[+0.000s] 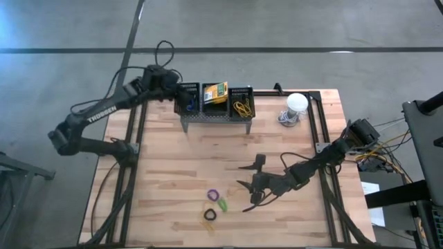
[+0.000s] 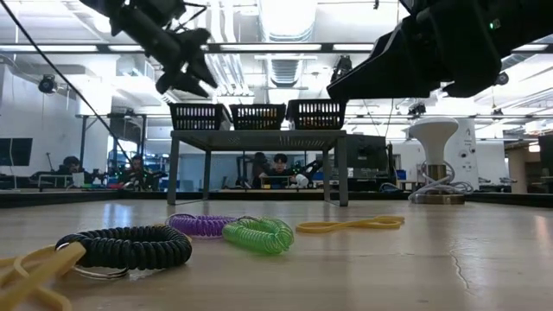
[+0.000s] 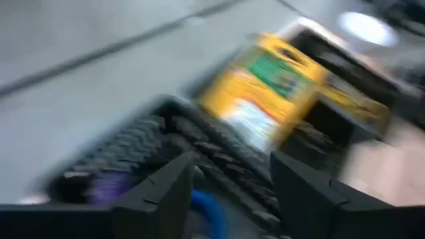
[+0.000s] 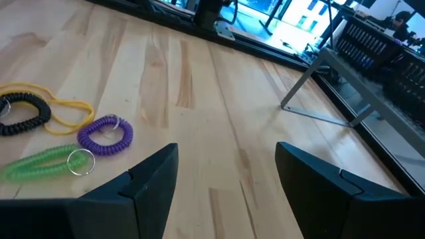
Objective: Pick & Place Office Desk Supplies
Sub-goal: Put the yellow rubber band into the right black bin on the shelf
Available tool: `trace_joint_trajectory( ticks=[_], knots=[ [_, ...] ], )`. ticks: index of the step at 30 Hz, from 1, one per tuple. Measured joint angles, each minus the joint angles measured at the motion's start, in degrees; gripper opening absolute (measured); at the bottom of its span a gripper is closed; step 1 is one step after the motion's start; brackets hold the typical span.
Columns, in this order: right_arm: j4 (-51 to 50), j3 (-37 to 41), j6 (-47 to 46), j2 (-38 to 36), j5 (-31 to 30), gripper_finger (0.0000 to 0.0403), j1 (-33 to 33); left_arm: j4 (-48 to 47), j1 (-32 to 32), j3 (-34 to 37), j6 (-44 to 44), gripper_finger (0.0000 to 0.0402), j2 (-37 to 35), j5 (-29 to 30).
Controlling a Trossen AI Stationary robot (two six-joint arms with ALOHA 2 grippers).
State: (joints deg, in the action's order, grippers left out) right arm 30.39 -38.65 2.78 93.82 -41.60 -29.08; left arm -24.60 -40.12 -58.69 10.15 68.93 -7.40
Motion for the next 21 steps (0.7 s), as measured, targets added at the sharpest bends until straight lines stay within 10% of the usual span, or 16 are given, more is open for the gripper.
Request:
trace_joint_trajectory(
  ticks=[6, 15, 21],
  knots=[
    [0.0, 0.1, -1.4, 0.0, 0.0, 0.0247, 0.8, 7.7, 18.0, 7.0, 0.2, 0.0210, -2.3, 0.3],
    [0.4, 0.1, -4.1, 0.0, 9.2, 0.0247, 2.3, 30.9, 59.9, 26.3, 2.6, 0.0207, 1.6, 35.5],
    [-3.7, 0.0, -5.2, 0.0, 26.4, 0.0247, 4.8, 59.8, 74.2, 37.4, 14.5, 0.0207, 9.7, 46.0]
  ],
)
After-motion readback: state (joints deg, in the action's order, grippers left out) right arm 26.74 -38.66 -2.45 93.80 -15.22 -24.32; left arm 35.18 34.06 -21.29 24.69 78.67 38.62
